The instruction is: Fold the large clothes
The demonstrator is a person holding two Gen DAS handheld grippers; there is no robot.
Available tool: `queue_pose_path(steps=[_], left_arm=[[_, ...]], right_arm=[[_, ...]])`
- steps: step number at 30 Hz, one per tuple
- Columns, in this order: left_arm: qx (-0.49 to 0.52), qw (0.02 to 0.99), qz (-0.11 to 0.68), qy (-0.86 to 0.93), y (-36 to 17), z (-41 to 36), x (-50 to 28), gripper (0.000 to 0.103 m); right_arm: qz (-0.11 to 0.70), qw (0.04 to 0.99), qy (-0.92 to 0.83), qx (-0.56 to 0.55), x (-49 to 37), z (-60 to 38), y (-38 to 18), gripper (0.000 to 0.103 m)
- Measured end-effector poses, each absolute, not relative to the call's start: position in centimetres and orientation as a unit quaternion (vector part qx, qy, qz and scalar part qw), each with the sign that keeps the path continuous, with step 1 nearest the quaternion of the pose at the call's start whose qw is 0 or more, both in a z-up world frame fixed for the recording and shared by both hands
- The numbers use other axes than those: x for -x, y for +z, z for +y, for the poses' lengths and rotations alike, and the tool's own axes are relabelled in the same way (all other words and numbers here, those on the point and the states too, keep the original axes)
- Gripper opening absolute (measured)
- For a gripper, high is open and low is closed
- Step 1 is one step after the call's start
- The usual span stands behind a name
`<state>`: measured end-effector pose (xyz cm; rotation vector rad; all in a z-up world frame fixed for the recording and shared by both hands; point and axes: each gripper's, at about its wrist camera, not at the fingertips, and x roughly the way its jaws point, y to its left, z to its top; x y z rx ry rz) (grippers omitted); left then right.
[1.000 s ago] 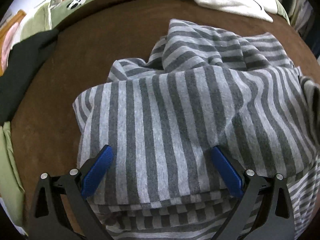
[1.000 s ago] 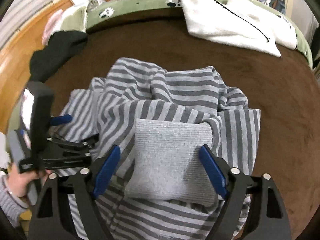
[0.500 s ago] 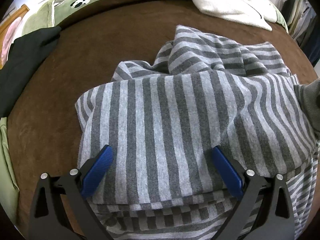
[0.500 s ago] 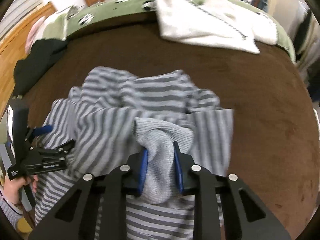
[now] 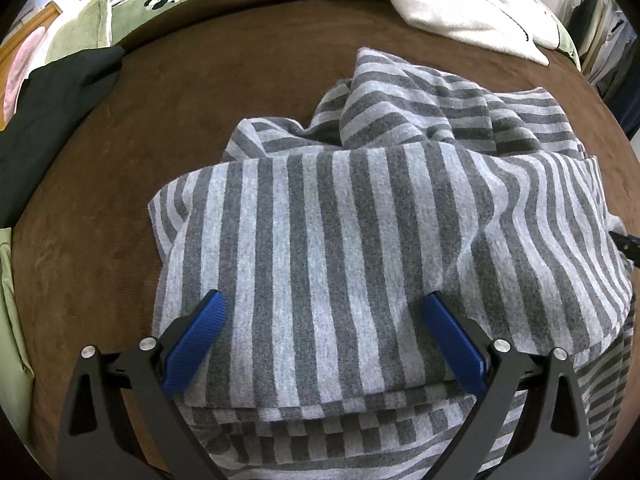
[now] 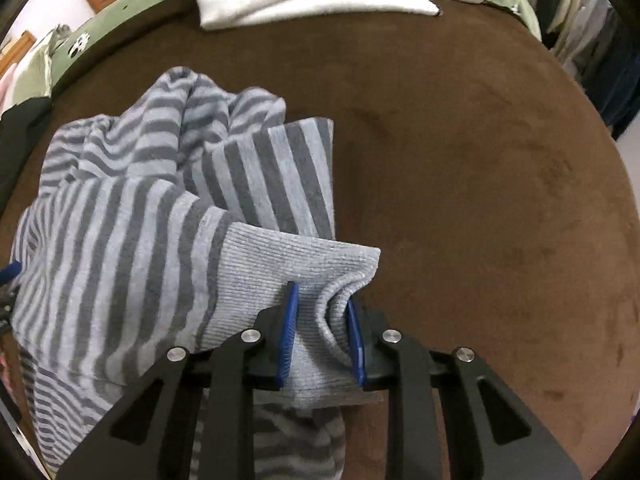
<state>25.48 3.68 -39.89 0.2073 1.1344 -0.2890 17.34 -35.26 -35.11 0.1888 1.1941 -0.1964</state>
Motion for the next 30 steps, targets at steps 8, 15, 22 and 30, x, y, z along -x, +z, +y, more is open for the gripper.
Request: queue_pose_path(steps=[8,15,22,30], left_arm=[[-0.096,0.831,0.532,-0.135,-39.9,4.0,-25.4,0.097],[-0.073,0.842,0.516,-0.137,-35.6,4.3,-25.2,0.096],[-0.001,0.813,0.559,-0.164,-37.0,5.1,-26.5,0.096],[-0.056,0.817,0.549,-0.168,-40.1,3.5,-25.3,0.097]], right_arm=[[0.559,0.816,-0.09,-0.117,-16.6,-37.6,-34.9,0.047],[0.536,0.836,-0.076,-0.09,-16.4,-36.6,-29.0,0.08],[0.559,0.824,-0.023,-0.092,-17.4,-32.1,-30.4,0.08],[0.578,0.811,-0.031,-0.085,-16.8,-30.3,-35.5,0.08]])
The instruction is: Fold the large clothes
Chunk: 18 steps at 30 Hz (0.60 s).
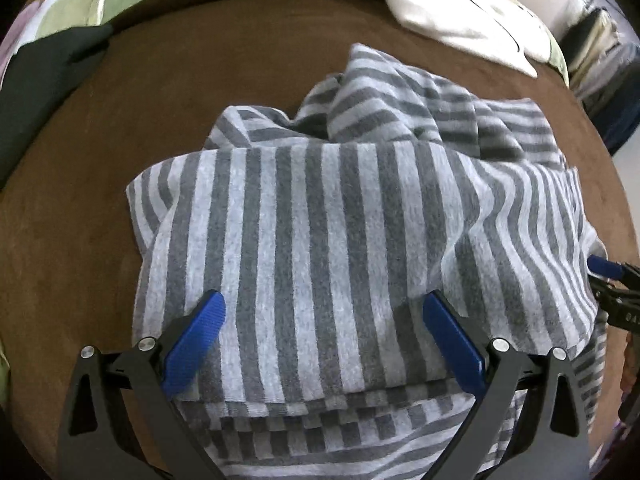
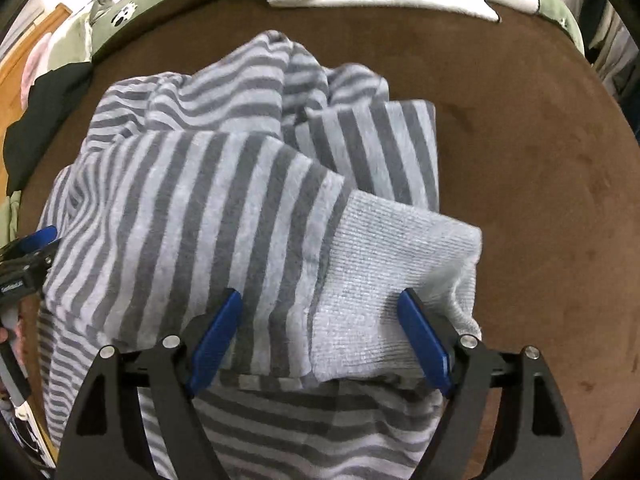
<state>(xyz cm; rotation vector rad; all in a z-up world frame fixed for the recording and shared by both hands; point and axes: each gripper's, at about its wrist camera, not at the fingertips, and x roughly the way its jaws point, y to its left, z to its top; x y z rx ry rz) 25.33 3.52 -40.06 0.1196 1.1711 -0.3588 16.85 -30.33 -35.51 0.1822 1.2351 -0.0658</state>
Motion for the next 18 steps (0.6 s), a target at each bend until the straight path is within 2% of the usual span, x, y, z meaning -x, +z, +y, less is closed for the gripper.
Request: queue_pose_path(steps=[5,9,18], left_arm=[[-0.056,0.82,0.544,-0.168,-40.3,3.4,-25.5,0.097],[-0.058,0.821,0.545,-0.159,-39.5,3.8,-24.9,0.096],[-0.023,0.834,0.529,-0.151,-33.0,6.6,-20.9,0.096]], right_arm=[[0.566,0.819,-0.037,-0.085,-16.2,-29.3,-35.6,0.081],[0.543,0.834,-0.031,-0.097,-13.6,-28.9,-32.9,0.081],[0.533,0.838,0.01,-0.117,-6.7,-28.0,-26.7,0.081]])
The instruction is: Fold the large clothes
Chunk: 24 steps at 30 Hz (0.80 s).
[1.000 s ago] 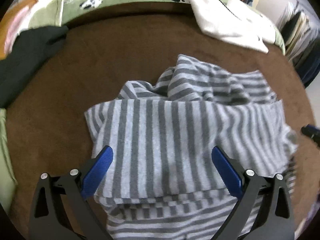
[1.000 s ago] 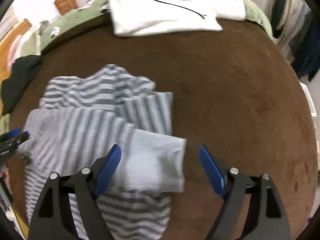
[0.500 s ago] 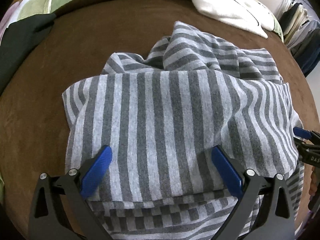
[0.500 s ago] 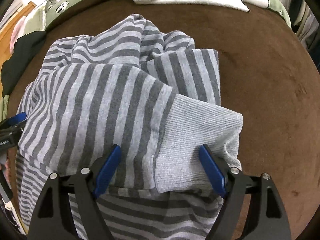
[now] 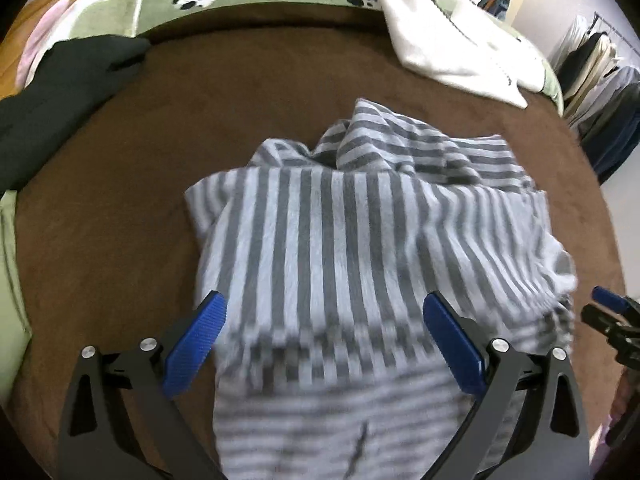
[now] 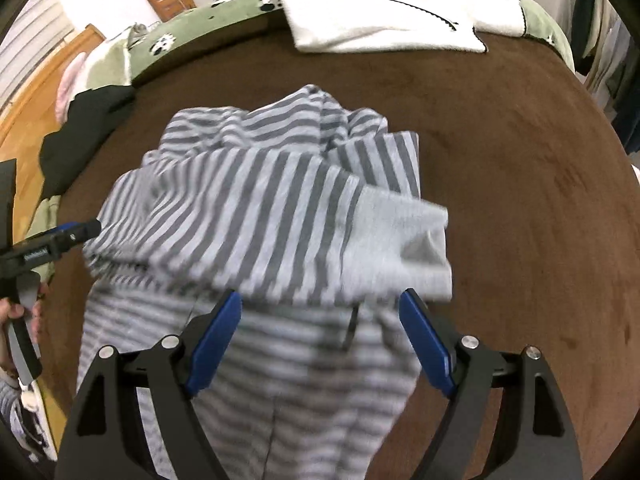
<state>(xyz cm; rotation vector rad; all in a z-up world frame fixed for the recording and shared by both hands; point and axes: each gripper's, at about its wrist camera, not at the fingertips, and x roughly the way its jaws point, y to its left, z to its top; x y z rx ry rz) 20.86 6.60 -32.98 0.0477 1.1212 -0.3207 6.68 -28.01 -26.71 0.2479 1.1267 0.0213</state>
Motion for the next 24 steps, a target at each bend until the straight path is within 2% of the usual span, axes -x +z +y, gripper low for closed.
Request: queue_pose_path(steps=[3,8,17,24], left_arm=[[-0.034,0.838,0.521,-0.158,-31.4,8.1,-17.2,0.096],[-0.034,0.829,0.531,-0.173,-31.4,12.5,-11.3,0.096],[-0.013,0.806,0.565,-0.177,-35.2,17.7,-5.1,0.096],[0.014,0.787,0.585,-0.197,-37.9,18.5,-1.1,0.096]], right_arm=[[0.541,0.826,0.028,-0.157,-3.3,-28.0,-25.7,0.081],[0.554,0.816,0.023,-0.163,1.2,-26.3,-25.7,0.081],[0.578,0.798,-0.018,-0.166,9.2,-25.8,-27.6,0.081],[0.605,0.776,-0.011,-0.18,13.4,-25.6,-30.3,0.081]])
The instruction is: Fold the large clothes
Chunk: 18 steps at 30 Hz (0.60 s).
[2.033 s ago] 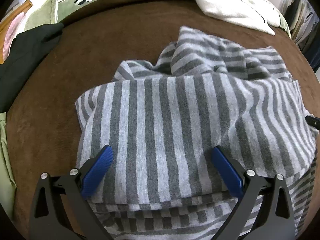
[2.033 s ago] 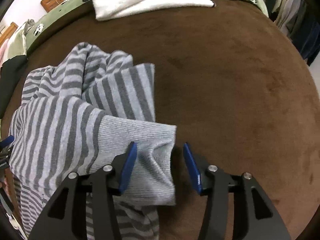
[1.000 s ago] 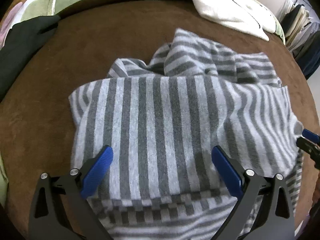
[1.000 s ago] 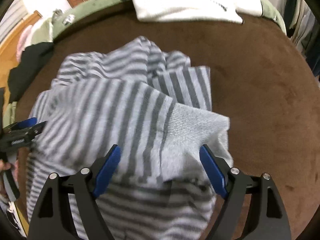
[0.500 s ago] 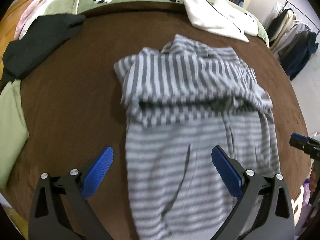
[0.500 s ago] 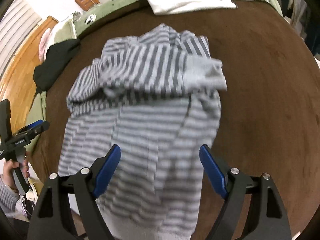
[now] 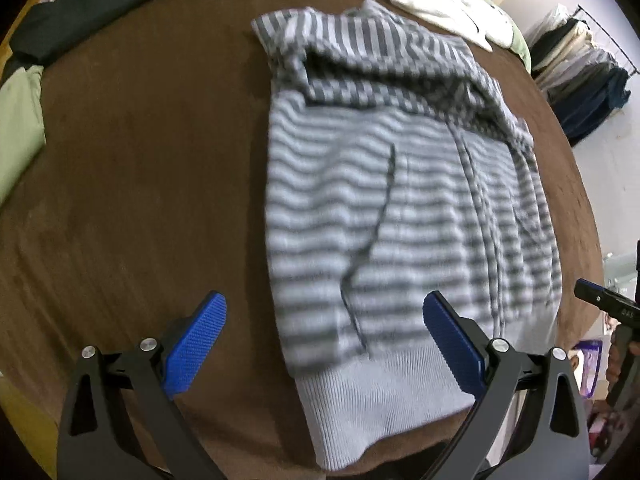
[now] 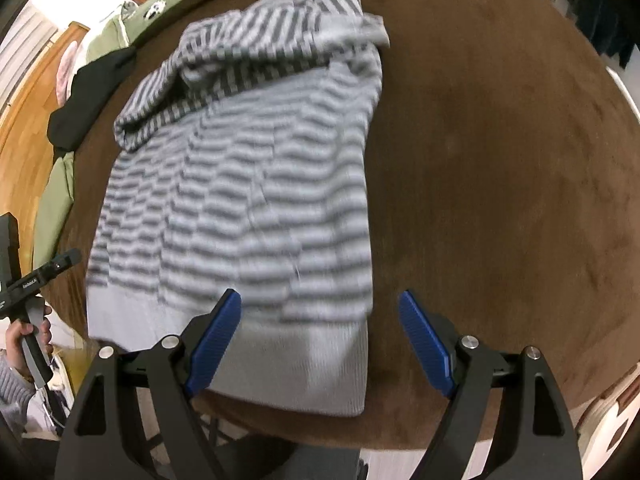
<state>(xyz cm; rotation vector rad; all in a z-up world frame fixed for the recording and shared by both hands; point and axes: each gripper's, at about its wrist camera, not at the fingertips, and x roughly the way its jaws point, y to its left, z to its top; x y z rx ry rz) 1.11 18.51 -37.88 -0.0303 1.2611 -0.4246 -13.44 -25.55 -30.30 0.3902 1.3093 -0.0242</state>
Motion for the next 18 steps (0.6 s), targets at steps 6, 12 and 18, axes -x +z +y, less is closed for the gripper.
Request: queue_pose_path(steps=[6,12,18], left_arm=[[0.043,0.765,0.614,-0.189,-40.4,19.4,2.3,0.096],[0.076,0.748,0.635,-0.177,-42.9,20.2,4.1,0.096],[0.093,0.748,0.631,-0.183,-42.9,19.5,4.0,0.096]], right_arm=[[0.632,0.742,-0.002,-0.223,15.9,-25.1,-34.0,0.081],[0.621,0.748,-0.019,-0.233,16.8,-24.5,-35.4,0.083],[0.618,0.746,-0.02,-0.248,16.4,-24.6,-35.0,0.083]])
